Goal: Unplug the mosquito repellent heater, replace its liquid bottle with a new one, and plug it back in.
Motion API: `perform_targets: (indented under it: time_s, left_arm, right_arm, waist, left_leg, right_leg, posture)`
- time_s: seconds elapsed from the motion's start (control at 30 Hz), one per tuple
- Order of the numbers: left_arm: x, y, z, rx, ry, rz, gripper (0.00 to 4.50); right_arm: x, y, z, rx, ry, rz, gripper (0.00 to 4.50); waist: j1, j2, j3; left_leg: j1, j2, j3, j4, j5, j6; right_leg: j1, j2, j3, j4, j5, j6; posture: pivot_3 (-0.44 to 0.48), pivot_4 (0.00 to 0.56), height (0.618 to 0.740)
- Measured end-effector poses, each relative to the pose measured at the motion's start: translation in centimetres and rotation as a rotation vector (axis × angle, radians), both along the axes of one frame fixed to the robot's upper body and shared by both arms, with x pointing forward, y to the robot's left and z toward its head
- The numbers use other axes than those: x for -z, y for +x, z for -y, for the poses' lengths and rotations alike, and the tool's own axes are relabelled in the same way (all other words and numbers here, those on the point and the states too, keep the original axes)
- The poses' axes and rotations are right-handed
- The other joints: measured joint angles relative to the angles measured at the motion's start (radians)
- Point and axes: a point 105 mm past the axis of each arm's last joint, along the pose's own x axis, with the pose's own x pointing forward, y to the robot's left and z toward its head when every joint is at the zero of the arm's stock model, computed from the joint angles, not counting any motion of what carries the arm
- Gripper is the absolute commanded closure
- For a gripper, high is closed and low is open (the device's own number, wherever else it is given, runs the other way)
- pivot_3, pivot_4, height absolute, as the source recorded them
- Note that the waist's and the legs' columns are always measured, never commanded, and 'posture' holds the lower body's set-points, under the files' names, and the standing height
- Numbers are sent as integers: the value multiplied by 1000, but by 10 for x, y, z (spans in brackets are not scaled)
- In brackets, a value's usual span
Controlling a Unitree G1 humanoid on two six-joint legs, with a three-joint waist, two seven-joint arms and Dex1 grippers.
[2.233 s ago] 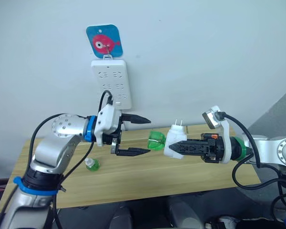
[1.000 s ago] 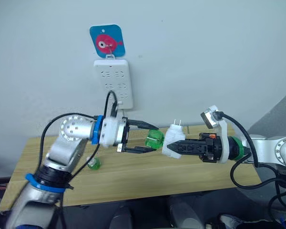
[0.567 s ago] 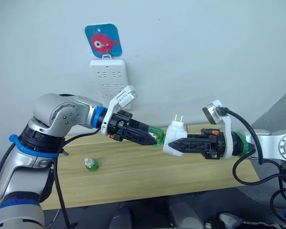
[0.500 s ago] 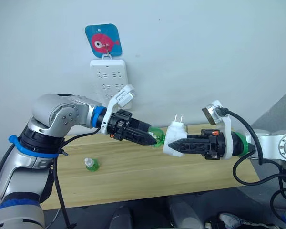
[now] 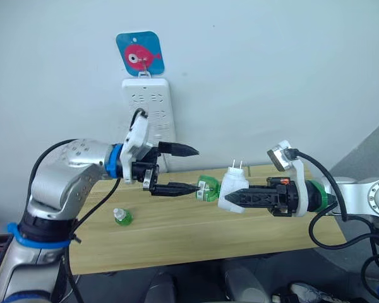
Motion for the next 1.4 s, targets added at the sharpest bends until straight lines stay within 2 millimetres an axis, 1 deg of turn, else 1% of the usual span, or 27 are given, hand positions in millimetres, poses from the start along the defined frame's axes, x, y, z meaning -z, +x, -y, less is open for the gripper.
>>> perform_targets:
  time_s: [0.23,0.4,0.5,0.6,0.63,0.8,0.93,1.1,1.2,1.37,1.4]
  left_arm:
    - [3,-13,0,67,-33,273,0]
    - [23,-21,3,138,15,364,0]
    - [27,-18,6,139,6,441,0]
    - [33,-9,12,120,-12,517,0]
    - [34,-8,13,115,-18,533,0]
    - [28,1,15,83,-61,633,0]
    - [25,-1,19,84,-106,662,0]
    - [24,-3,22,104,-128,652,0]
    - [25,-4,23,110,-128,648,586]
    - [27,-7,24,139,-122,629,2098]
    - [27,-7,24,142,-121,621,2152]
  right_arm:
    - [3,4,1,25,-5,-14,1457]
    - [1,4,-1,16,11,-13,1457]
    - [0,4,-2,12,16,-10,1457]
    - [-1,4,-3,9,20,-6,1457]
    - [-2,4,-3,9,20,-4,1457]
    - [-2,4,-4,8,20,-2,1457]
    - [-2,4,-4,5,19,0,1457]
    - [-3,2,-5,0,18,5,1457]
    - [-3,2,-5,1,18,5,1457]
    - [-4,4,-4,11,25,10,1457]
    - [-4,4,-5,10,24,9,1457]
  waist:
    - [18,0,0]
    - [17,0,0]
    - [18,0,0]
    - [17,0,0]
    - [17,0,0]
    - [15,0,0]
    - [14,0,0]
    - [12,0,0]
    - [11,0,0]
    - [10,0,0]
    - [10,0,0]
  left_leg:
    - [0,0,1,2,0,0]
    - [0,0,1,2,0,0]
    - [0,0,1,2,0,0]
    - [0,0,1,3,0,0]
    - [0,0,1,3,0,0]
    - [0,0,1,2,0,0]
    - [0,0,0,2,0,0]
    - [0,0,0,3,0,0]
    - [0,0,0,3,0,0]
    - [0,0,0,3,0,0]
    - [0,0,0,3,0,0]
  right_leg:
    - [1,0,1,0,0,0]
    - [1,0,1,0,0,0]
    - [1,0,1,0,0,0]
    - [1,0,1,0,0,0]
    - [1,0,1,0,0,1]
    - [1,0,1,0,1,0]
    - [1,0,0,0,1,0]
    - [1,0,0,1,1,1]
    - [1,0,0,1,1,1]
    - [1,0,0,1,1,1]
    - [1,0,0,1,1,1]
  posture:
    - [-164,143,740]
    - [-166,142,740]
    - [-175,137,740]
    - [-175,137,740]
    - [-188,135,740]
    - [-193,132,740]
    - [-193,132,740]
    - [-194,129,740]
    - [-194,129,740]
    - [-195,127,740]
    - [-194,127,740]
